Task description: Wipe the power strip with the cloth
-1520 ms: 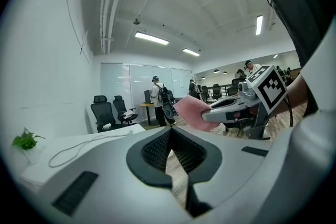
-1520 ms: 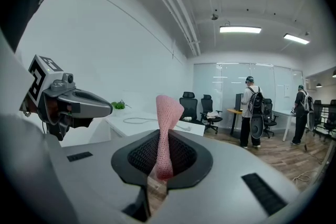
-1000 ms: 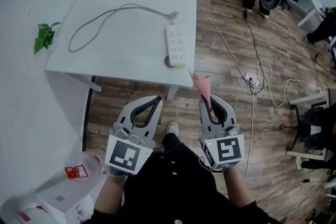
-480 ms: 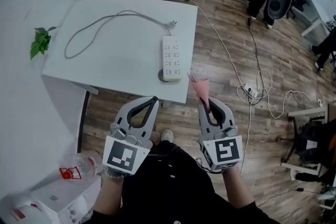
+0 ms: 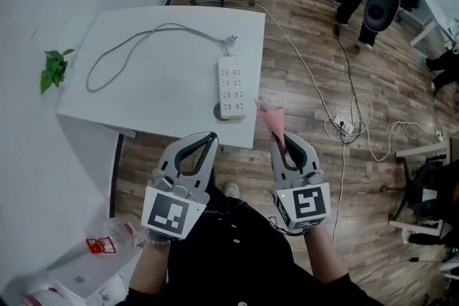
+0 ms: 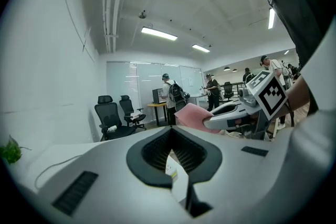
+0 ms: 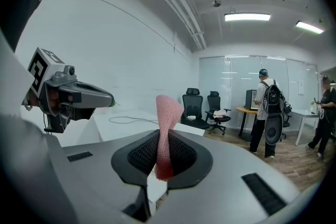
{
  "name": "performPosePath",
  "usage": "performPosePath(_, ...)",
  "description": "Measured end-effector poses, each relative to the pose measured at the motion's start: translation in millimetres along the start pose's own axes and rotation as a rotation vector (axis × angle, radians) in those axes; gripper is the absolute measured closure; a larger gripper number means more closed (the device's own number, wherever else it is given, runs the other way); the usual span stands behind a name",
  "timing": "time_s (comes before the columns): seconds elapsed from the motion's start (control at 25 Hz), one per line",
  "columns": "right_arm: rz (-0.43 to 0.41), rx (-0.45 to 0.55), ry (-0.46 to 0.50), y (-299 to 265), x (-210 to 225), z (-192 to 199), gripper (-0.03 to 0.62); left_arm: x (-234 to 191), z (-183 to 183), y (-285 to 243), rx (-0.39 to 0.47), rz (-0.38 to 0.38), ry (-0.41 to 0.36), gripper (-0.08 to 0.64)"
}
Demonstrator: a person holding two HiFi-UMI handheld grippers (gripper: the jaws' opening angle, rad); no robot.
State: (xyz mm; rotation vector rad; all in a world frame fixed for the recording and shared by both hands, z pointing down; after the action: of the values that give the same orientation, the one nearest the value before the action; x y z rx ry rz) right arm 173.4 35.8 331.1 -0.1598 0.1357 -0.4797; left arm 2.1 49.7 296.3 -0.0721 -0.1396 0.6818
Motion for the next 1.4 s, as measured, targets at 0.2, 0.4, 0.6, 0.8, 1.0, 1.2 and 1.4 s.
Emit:
performPosePath(0.2, 0.023, -0.009, 0.022, -14.5, 9.2, -0.6, 0.535, -11.6, 1.7, -16.3, 0.013, 0.028, -0.002, 0.549)
performPosePath(0.4, 0.034, -0.05, 0.073, -36.4, 18.2, -3.0, 0.535, -29.2, 6.9, -37.4, 0.004, 0.062, -0.01, 0.549)
performPosePath(0.6, 0.05, -0.05, 0.069, -64.5, 28.0, -5.8, 0.535, -51.9, 7.3, -58.4, 0.004, 0.069, 0.003, 0.549)
performPosePath(0.8, 0.068, -0.045, 0.062, -91.8, 39.2, -6.4, 0.535, -70.2, 9.2, -74.3, 0.0, 0.079, 0.006, 0.549)
performPosePath(1.0, 0.071, -0.055, 0.07, -123.9, 47.4, -7.0, 0.535, -90.4, 15.5, -85.8, -0.009, 0.074, 0.025, 0.549)
performPosePath(1.2, 0.071, -0.076, 0.078, -153.1, 52.8, -5.8, 0.535, -108.7, 18.3, -95.0, -0.007, 0.075, 0.034, 0.549)
performPosePath(1.4, 0.069, -0.101, 0.103, -181.8, 62.1, -0.1, 0.535, -125.3, 24.4, -100.4, -0.016, 0.072, 0.041, 0.549)
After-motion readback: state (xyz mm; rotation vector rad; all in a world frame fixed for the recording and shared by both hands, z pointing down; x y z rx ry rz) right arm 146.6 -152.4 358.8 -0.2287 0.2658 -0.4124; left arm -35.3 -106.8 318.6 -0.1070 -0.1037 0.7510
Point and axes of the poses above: the fingertips, and each gripper's own axes: y backward along the fingers, x to its right, z out of its underside, the point moved 5 cm from there along y, backward along the fingers, and after that the axes turned 5 degrees about x, right-handed, at the moved point
